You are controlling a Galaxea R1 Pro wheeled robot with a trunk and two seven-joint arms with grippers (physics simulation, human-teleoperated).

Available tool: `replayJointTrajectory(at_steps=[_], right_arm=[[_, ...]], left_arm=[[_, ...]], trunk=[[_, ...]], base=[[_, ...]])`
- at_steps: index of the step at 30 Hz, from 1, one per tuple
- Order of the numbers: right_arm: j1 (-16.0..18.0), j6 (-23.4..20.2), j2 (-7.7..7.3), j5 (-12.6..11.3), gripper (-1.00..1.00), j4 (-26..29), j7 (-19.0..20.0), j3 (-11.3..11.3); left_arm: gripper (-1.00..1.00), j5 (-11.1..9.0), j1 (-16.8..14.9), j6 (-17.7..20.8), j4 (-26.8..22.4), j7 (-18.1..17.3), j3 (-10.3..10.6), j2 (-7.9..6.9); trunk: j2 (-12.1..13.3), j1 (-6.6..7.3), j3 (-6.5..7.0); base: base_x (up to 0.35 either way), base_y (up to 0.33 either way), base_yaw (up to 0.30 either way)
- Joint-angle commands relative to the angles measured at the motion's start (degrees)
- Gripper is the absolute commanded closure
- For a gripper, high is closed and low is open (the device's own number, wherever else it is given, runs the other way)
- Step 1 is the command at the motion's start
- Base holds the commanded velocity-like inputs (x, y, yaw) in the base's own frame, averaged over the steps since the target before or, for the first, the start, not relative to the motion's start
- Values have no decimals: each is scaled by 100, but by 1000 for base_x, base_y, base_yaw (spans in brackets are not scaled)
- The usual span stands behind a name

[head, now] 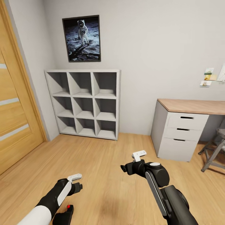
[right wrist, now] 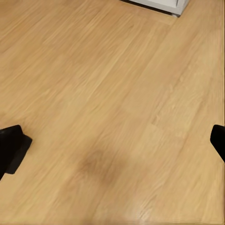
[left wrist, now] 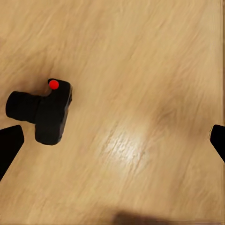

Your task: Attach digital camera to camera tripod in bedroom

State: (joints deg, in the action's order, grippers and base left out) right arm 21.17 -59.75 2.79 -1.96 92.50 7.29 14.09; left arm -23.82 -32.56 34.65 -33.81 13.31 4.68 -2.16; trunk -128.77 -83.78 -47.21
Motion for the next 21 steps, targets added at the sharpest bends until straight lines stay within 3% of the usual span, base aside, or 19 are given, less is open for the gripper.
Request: replayJointTrajectory(at_steps=[1, 8, 21], right_arm=[[5, -25, 2, -16, -100, 2, -1, -1], [3, -25, 2, -23, -100, 3, 0, 37], [-22, -25, 6, -22, -100, 3, 7, 37]], left_arm=[[-100, -62, 0, 18, -12, 50, 42, -9], [-100, -42, 155, -184, -12, 41, 61, -9], [-100, -51, 167, -187, -17, 66, 36, 9]], trunk=[[-3, 1, -6], [-3, 1, -6], [-3, 1, -6]], base=[[0, 0, -258], [0, 146, -144], [0, 247, -21]])
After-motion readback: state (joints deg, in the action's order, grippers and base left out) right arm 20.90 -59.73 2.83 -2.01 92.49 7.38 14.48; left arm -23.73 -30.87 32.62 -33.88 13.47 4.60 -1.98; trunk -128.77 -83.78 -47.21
